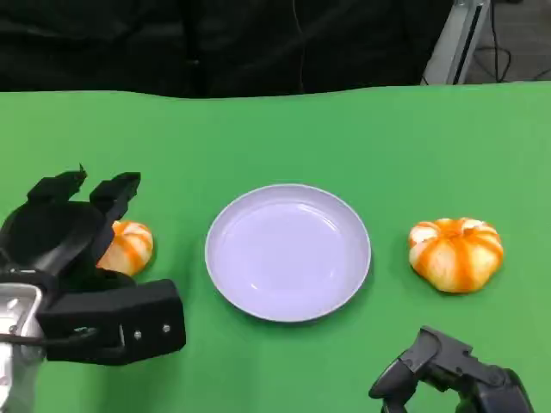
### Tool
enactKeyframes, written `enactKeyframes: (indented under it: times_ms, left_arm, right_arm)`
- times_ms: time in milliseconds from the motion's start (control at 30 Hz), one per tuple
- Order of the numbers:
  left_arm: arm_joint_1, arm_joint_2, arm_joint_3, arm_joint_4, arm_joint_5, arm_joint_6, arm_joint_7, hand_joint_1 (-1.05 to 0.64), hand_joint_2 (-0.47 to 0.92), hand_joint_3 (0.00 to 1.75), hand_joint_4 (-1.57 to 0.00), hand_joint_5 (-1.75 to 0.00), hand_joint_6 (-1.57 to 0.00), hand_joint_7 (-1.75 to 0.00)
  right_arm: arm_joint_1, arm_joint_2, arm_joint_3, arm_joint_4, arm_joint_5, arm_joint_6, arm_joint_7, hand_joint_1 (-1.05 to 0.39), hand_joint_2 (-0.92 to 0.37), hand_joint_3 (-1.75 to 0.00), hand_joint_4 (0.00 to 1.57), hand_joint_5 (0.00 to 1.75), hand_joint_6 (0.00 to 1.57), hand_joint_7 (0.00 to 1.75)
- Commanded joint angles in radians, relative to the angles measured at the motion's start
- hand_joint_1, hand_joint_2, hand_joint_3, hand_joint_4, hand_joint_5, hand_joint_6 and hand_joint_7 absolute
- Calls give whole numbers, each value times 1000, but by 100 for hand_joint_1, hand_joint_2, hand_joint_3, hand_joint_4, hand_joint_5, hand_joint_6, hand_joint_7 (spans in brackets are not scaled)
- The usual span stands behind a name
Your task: Grasp the bread from the table and place it into the plate.
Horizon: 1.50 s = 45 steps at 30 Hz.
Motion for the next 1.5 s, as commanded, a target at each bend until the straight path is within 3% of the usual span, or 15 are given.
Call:
enactKeyframes:
  times_ms: [33, 100, 733, 867, 1033, 1067, 1100, 1233, 1267, 1300, 1333, 1367, 1400, 1467, 1500]
  left_arm:
    - [-54, -2, -32, 59, 21, 61, -6, -64, 91, 1, 0, -9, -9, -1]
    - [-58, 2, -40, 61, 16, 70, -2, -64, 91, 0, 0, -9, -9, -1]
    - [-447, -132, -245, 881, -56, 32, 95, -55, 88, 0, -14, -18, -19, -2]
    - [-511, -171, -263, 1053, -101, 8, 53, -50, 91, 1, -22, -18, -25, -3]
    - [-533, -161, -259, 1142, -177, -93, -9, -40, 92, 15, -27, -16, -29, -2]
    - [-530, -158, -257, 1147, -188, -111, 7, -33, 92, 15, -45, -16, -45, -4]
    - [-529, -156, -256, 1151, -196, -124, 19, -31, 92, 15, -51, -15, -51, -5]
    - [-533, -153, -265, 1166, -212, -141, 31, -29, 92, 15, -58, -14, -57, -5]
    - [-508, -135, -258, 1134, -207, -216, 189, -29, 92, 15, -59, -13, -57, -4]
    - [-490, -121, -252, 1111, -205, -278, 311, -24, 90, 11, -74, -108, -64, -100]
    - [-479, -110, -240, 1084, -213, -329, 393, -22, 90, 10, -79, -141, -63, -136]
    - [-474, -103, -233, 1068, -220, -362, 438, -20, 90, 9, -83, -161, -61, -159]
    - [-475, -101, -231, 1066, -225, -374, 447, -20, 90, 9, -84, -168, -61, -166]
    - [-475, -93, -225, 1052, -231, -409, 471, -19, 89, 9, -85, -173, -60, -172]
    - [-472, -86, -220, 1034, -236, -431, 481, -18, 86, 24, -87, -174, -65, -170]
  right_arm:
    - [8, -3, -5, -12, 5, -10, -5, -11, -38, -123, 70, 160, 76, 132]
    - [8, -3, -5, -12, 5, -9, -5, -11, -39, -123, 70, 160, 76, 132]
    - [35, 9, 7, -53, -11, 13, -7, -11, -39, -121, 69, 159, 76, 132]
    - [40, 8, 8, -61, -21, 13, -9, -10, -39, -123, 69, 160, 76, 132]
    - [40, 10, 9, -53, -24, 3, -14, -11, -38, -124, 69, 160, 76, 132]
    - [40, 9, 9, -53, -24, 2, -14, -11, -38, -125, 69, 160, 76, 132]
    - [40, 9, 9, -53, -24, 2, -14, -11, -38, -125, 70, 160, 76, 132]
    - [40, 9, 9, -53, -24, 1, -15, -11, -38, -125, 70, 160, 76, 132]
    - [40, 9, 9, -55, -23, 7, -14, -11, -38, -125, 70, 160, 76, 132]
    - [39, 9, 8, -56, -22, 10, -13, -10, -38, -125, 70, 160, 76, 132]
    - [38, 9, 8, -58, -21, 14, -12, -10, -37, -125, 70, 160, 76, 132]
    - [37, 9, 8, -58, -20, 16, -11, -10, -37, -126, 70, 160, 77, 132]
    - [37, 10, 7, -58, -20, 17, -11, -10, -37, -126, 70, 160, 77, 133]
    - [37, 10, 8, -59, -16, 20, -10, -10, -36, -127, 70, 161, 77, 133]
    - [37, 10, 9, -59, -12, 22, -9, -9, -36, -127, 70, 161, 76, 133]
